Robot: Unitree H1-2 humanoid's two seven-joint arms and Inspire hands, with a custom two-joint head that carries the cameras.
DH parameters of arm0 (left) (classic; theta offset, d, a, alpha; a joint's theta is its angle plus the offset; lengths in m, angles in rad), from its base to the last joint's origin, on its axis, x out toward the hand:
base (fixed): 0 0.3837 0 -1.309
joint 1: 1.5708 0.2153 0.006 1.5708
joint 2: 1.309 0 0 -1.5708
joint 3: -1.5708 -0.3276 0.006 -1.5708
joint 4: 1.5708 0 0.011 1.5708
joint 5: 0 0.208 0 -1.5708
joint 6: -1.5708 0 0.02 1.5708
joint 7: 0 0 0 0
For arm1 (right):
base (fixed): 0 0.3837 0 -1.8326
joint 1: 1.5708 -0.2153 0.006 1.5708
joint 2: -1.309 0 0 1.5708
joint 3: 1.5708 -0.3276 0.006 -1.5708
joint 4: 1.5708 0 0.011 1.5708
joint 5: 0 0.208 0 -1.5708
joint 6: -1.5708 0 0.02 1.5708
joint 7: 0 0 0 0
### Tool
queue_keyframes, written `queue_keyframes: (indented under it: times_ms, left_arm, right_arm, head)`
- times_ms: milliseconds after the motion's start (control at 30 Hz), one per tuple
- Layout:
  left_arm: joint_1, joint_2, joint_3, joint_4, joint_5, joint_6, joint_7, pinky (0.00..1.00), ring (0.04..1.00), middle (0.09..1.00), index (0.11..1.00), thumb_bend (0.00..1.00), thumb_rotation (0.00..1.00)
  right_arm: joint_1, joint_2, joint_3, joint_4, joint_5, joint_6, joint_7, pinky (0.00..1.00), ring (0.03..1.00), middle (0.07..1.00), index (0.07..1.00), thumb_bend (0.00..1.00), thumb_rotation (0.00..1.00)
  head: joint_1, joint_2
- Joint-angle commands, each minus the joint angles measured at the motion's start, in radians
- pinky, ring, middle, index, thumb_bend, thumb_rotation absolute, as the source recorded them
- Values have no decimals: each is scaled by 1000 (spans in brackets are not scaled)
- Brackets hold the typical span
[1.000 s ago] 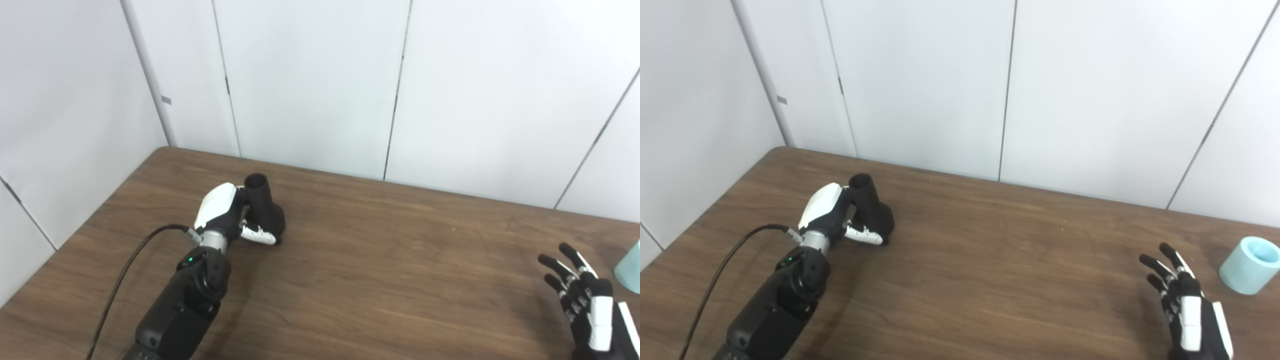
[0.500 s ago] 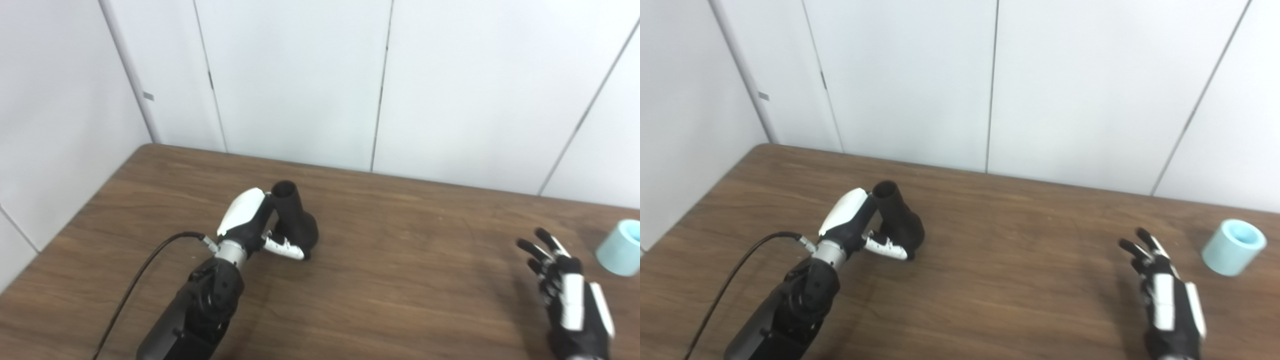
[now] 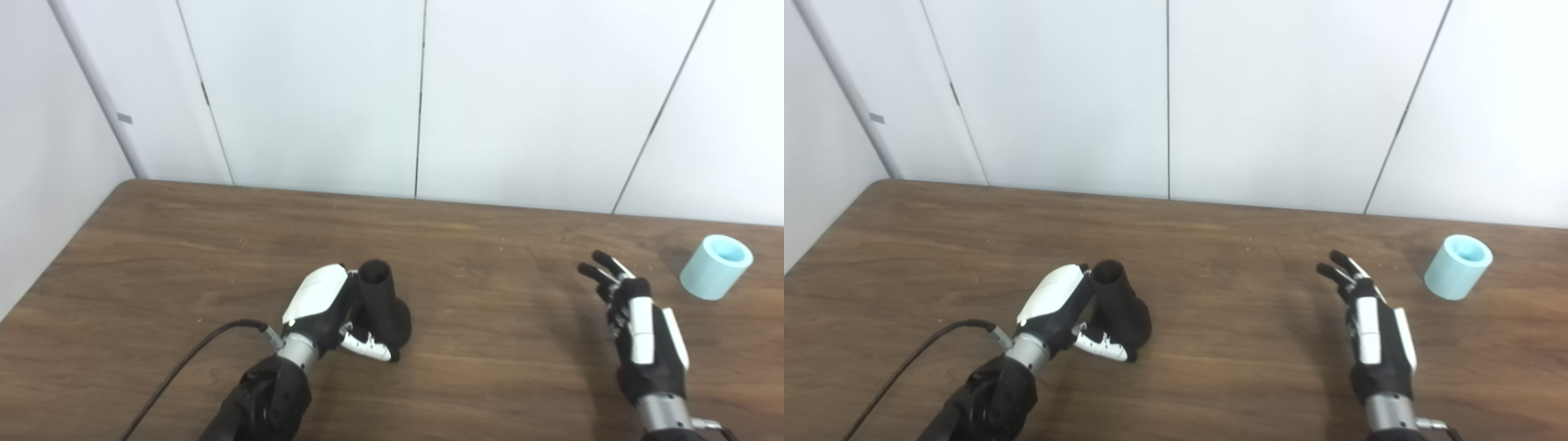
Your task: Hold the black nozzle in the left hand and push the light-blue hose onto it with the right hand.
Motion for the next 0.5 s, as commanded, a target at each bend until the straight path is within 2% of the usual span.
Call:
queue_keyframes:
  times_ms: [0,267,467]
  left_arm:
    - [-1,-11,-34,-20,16,-23,-32,1000,748,490,486,522,0]
    - [13,-22,-109,-41,66,-43,-49,1000,741,494,483,522,0]
    - [35,-35,-134,-27,83,-66,-40,1000,741,492,486,522,0]
  right_arm:
    - [-22,0,-3,-48,-2,-6,-5,970,933,795,846,495,1000]
    - [-21,7,0,-67,-12,-2,-20,966,936,792,850,473,1000]
    - [-13,3,4,-92,-31,6,-31,951,939,783,890,471,1000]
  head:
    - [-7,2]
    - [-53,1]
    - [-85,8]
